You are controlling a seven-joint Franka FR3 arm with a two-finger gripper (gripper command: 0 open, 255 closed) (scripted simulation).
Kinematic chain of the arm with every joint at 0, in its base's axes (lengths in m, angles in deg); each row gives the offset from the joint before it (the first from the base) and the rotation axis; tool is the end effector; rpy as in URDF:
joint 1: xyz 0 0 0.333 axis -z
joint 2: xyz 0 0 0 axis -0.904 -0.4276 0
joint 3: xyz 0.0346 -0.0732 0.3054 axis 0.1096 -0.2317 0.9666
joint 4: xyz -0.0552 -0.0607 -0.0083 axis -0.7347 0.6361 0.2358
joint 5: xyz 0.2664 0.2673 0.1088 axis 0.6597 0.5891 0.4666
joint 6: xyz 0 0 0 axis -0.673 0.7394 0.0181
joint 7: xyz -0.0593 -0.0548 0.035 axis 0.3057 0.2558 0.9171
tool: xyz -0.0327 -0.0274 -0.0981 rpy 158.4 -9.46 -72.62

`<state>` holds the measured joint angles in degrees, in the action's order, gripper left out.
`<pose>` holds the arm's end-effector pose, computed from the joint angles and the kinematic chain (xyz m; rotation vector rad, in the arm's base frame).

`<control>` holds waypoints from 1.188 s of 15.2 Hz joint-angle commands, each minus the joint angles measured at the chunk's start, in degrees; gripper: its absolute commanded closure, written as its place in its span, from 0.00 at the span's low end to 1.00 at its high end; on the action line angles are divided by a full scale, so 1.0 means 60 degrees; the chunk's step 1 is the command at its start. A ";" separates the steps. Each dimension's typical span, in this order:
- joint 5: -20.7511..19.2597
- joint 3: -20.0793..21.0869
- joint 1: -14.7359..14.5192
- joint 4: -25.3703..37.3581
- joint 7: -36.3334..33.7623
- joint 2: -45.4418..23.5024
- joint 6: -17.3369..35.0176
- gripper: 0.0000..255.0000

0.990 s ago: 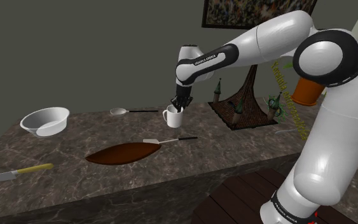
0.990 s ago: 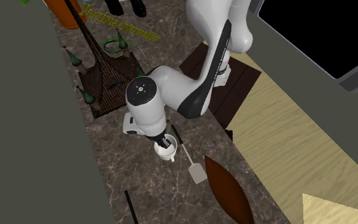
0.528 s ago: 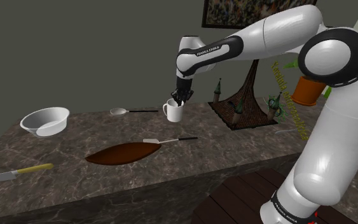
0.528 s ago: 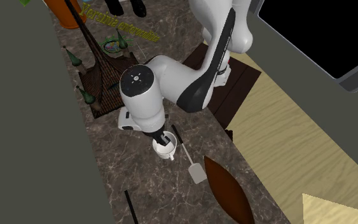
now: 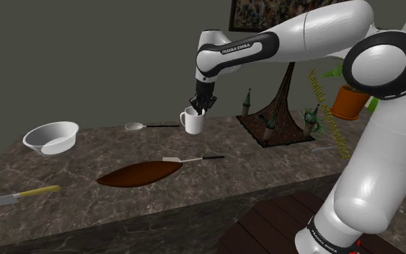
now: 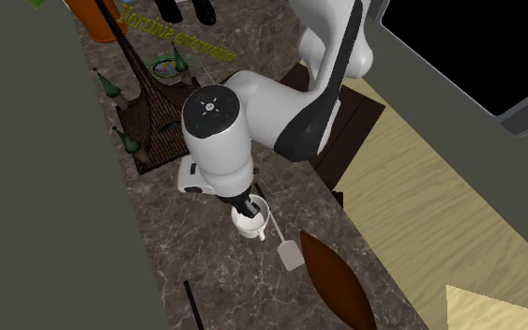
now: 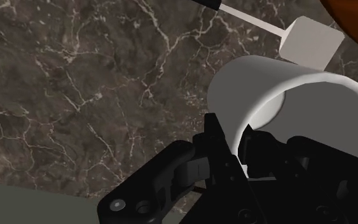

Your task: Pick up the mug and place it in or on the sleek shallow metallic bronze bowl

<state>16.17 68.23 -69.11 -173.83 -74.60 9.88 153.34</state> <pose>0.5875 0.0607 0.4742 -3.0957 0.1773 -0.0747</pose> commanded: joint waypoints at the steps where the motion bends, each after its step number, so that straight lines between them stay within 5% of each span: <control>1: -0.0044 0.0195 -0.0238 0.0038 -0.0456 0.0003 -0.0026 1.00; 18: -0.0774 0.1606 -0.2410 0.2980 -0.4190 -0.1891 -0.1055 1.00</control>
<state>11.94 77.34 -82.46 -157.60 -98.04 -0.41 147.59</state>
